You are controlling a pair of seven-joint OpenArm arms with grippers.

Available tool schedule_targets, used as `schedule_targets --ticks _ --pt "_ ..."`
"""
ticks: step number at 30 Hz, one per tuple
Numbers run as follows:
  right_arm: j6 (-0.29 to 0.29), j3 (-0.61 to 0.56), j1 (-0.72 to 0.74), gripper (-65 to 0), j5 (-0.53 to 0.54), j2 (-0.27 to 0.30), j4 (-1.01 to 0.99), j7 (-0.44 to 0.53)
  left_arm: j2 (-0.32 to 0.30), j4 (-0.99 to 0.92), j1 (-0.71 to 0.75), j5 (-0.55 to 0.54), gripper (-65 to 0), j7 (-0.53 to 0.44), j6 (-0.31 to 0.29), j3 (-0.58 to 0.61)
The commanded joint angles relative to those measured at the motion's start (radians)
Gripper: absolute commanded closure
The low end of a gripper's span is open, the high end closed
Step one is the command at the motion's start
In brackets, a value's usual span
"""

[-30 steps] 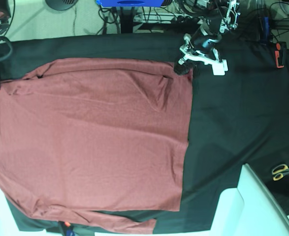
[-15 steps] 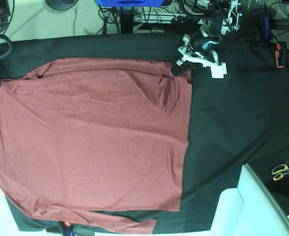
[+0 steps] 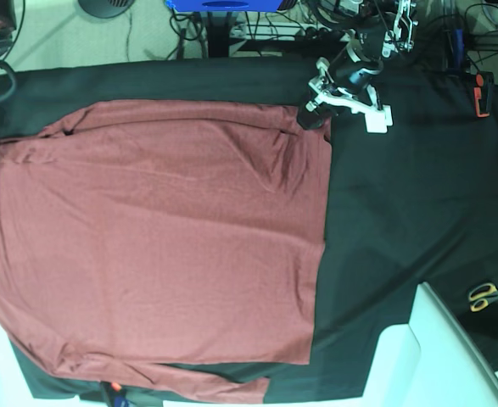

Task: Fold the T-shirt properly
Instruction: 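Slide the held shirt edge with the left gripper across the cloth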

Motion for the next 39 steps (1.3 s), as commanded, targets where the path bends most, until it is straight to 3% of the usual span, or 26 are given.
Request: schedule_targets --ticks 1,10,17,24,28,33,36,39 --pt "-0.017 0.003 0.001 -30.2 -0.024 0.022 0.007 -0.01 -0.004 0.013 0.002 -0.011 0.0 -0.008 -0.015 -0.002" --pt "-0.017 0.003 -0.001 -21.3 -0.024 0.024 0.005 -0.01 -0.004 0.013 0.004 -0.011 0.0 -0.008 -0.015 0.0" --pt "-0.017 0.001 -0.001 -0.5 -0.024 0.024 0.005 -0.01 -0.004 0.013 0.013 -0.011 0.0 -0.008 -0.015 -0.002" --pt "-0.017 -0.002 -0.001 -0.5 -0.024 0.024 0.007 -0.019 -0.004 0.026 0.018 -0.011 0.0 -0.006 -0.015 0.0" --pt "-0.017 -0.002 -0.001 -0.5 -0.024 0.026 0.022 -0.028 -0.004 0.041 0.01 -0.011 0.0 0.071 -0.015 -0.005" --pt "-0.017 -0.002 -0.001 -0.3 -0.026 0.016 0.148 -0.151 -0.004 0.09 0.008 -0.011 0.0 0.081 0.014 -0.005" --pt "-0.099 -0.002 0.003 -0.3 -0.026 0.015 0.212 -0.197 -0.006 0.125 0.008 -0.013 0.0 0.081 0.103 -0.003" --pt "-0.136 -0.023 0.006 -0.3 -0.026 0.01 0.248 -0.22 -0.016 0.15 0.005 -0.014 0.0 0.083 0.12 0.003"
